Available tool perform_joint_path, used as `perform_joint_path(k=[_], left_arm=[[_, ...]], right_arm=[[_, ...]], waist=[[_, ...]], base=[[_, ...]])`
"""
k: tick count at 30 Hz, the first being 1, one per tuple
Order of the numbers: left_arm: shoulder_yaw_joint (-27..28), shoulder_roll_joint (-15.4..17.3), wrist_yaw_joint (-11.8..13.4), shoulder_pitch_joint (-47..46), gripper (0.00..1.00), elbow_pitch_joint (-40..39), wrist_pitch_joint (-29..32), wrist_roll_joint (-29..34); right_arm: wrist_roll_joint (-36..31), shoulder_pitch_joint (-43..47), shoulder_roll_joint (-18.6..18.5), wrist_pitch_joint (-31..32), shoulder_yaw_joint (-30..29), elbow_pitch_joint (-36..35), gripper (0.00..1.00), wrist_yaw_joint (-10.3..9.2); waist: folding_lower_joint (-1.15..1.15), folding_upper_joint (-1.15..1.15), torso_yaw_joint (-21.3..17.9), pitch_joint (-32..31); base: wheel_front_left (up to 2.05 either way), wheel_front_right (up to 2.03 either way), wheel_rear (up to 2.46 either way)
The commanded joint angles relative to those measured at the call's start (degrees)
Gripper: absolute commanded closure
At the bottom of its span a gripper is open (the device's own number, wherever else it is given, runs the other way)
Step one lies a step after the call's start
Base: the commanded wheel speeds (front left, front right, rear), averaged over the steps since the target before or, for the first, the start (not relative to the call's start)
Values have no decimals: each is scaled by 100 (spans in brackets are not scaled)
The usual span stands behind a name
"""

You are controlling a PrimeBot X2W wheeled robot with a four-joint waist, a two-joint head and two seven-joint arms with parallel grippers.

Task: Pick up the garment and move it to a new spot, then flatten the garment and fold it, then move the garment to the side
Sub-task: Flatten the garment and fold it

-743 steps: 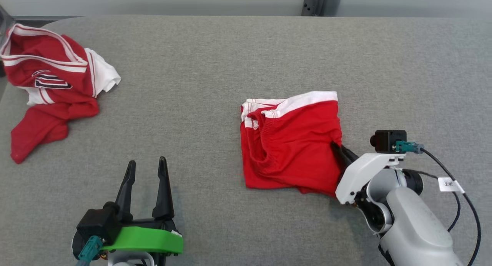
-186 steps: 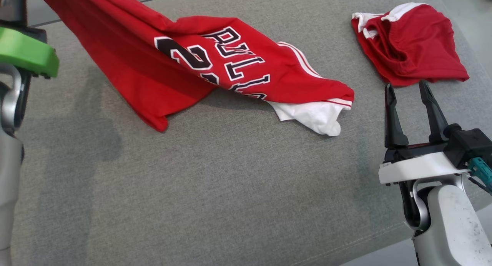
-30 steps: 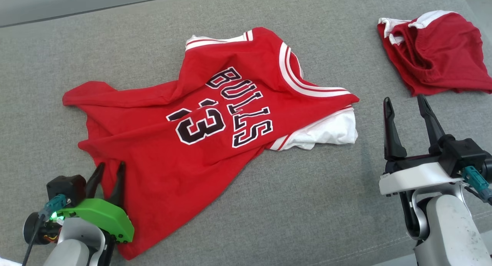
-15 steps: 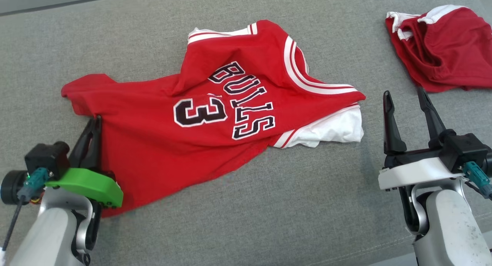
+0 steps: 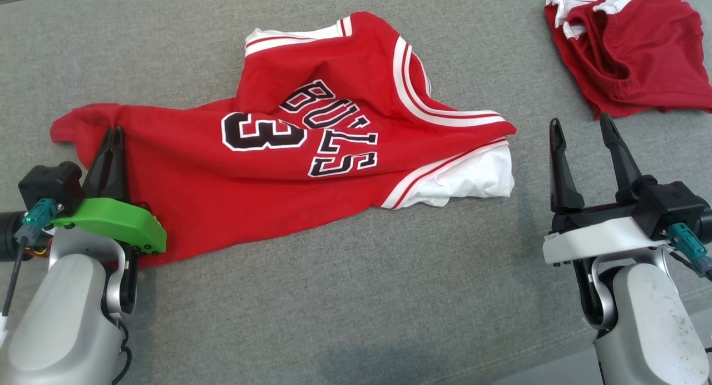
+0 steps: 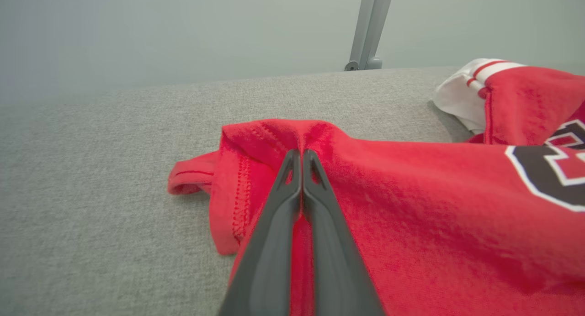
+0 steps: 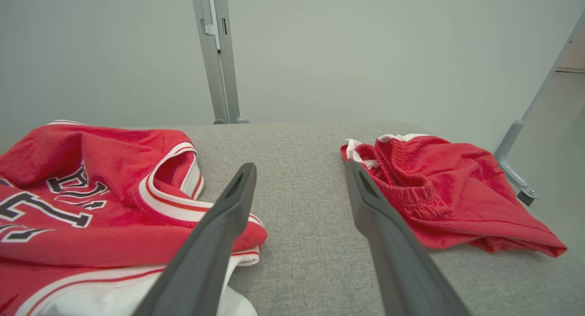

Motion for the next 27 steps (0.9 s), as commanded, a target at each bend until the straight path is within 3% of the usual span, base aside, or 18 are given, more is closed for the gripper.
perform_joint_path(k=[1, 2, 3, 7, 14, 20, 27], left_arm=[[7, -23, -50, -88, 80, 87, -64, 14], [5, -47, -54, -89, 54, 133, -110, 7], [12, -57, -51, -78, 0, 165, -155, 29], [26, -179, -41, 136, 0, 79, -294, 72], [97, -482, 18, 806, 0, -770, -362, 231], [160, -882, 35, 1498, 0, -1538, -363, 364], [242, -1325, -105, 1882, 0, -1837, -363, 499]], right_arm=[[45, -32, -11, -15, -24, 9, 0, -2], [31, -27, -11, -15, -51, 20, 0, -2], [-1, -28, -11, -15, -73, 33, 0, -2], [-173, -97, -9, -15, -82, 124, 0, -2], [-411, -510, -99, 107, 239, 737, 0, -2], [-270, -1263, -315, 994, 603, 1462, 0, -2], [7, -2038, -685, 1920, 991, 2575, 0, -3]], waist=[[0, 0, -10, -5], [0, 0, 6, -22], [0, 0, 31, -43], [0, 0, 233, -175], [0, 0, 745, -454], [0, 0, 1200, -569], [0, 0, 1721, -525]], base=[[0, 0, 0], [0, 0, 0], [0, 0, 0], [0, 0, 0], [0, 0, 0], [0, 0, 0], [0, 0, 0]])
